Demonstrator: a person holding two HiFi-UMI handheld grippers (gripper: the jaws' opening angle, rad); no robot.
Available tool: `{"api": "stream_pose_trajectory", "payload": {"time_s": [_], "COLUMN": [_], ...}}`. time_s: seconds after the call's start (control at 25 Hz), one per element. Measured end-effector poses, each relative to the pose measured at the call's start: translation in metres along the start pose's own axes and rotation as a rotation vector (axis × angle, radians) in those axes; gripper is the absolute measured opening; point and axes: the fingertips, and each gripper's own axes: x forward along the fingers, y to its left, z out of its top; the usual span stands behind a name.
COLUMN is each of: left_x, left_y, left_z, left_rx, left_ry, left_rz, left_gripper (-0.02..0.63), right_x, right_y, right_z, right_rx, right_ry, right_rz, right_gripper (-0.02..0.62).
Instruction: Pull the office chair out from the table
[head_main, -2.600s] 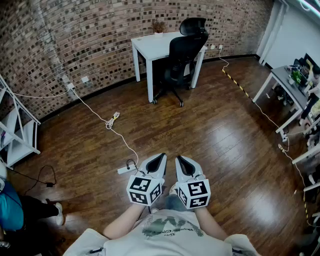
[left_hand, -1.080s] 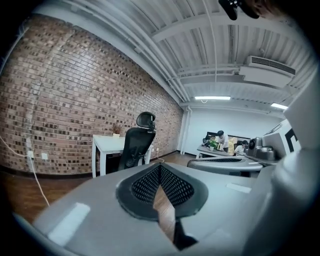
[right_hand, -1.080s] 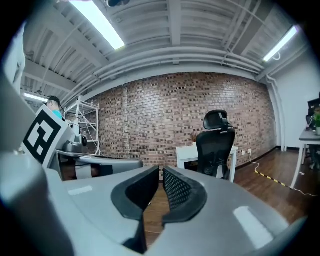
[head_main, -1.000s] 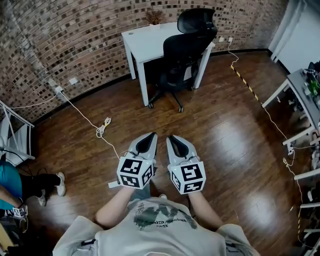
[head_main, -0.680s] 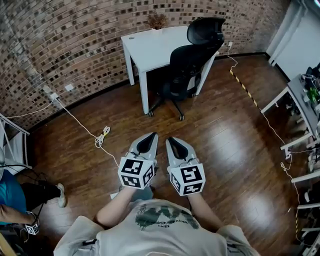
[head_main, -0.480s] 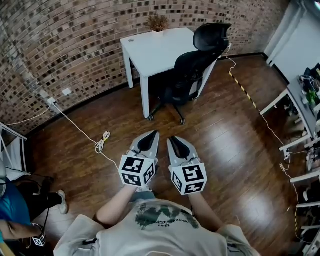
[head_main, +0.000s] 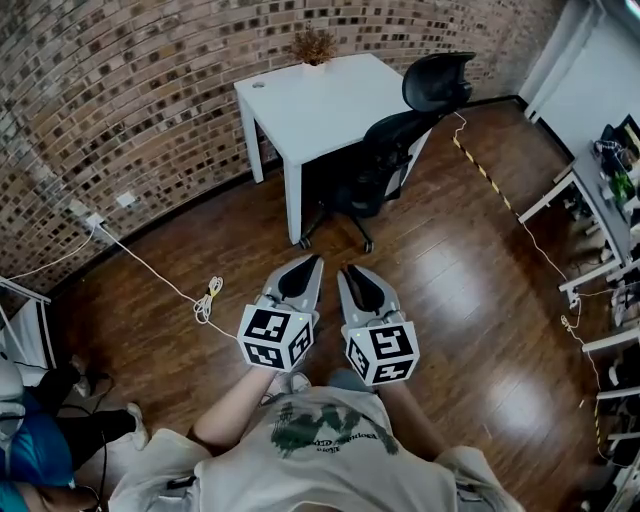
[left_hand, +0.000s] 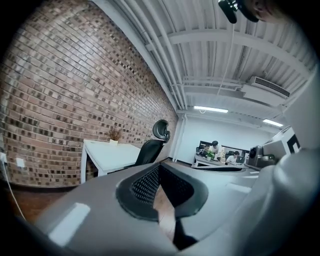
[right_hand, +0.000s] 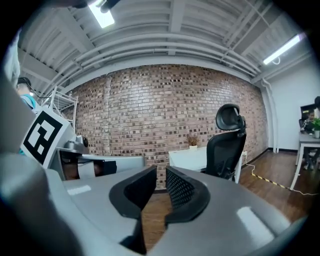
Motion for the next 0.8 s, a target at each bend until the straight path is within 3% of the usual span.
{"api": "stream_pose_trajectory", "payload": {"time_s": [0.36,0.8], "left_x": [0.041,0.141], "left_y": [0.047,0.130], "left_z": [0.017,0.054], "left_rx": [0.016,0.041], "left_ry": [-0.001,0.003], "left_rz": [-0.010,-0.010], "left_gripper": [0.017,0.017], "right_x": [0.064,0.189], "right_y": [-0.017,-0.070], "right_z": [0.017,0.051], "right_rx": [0.011,0.037], "right_ry": [-0.041,-0.075], "right_rz": [-0.022,-0.068], "right_gripper": [0.051,0.081]}}
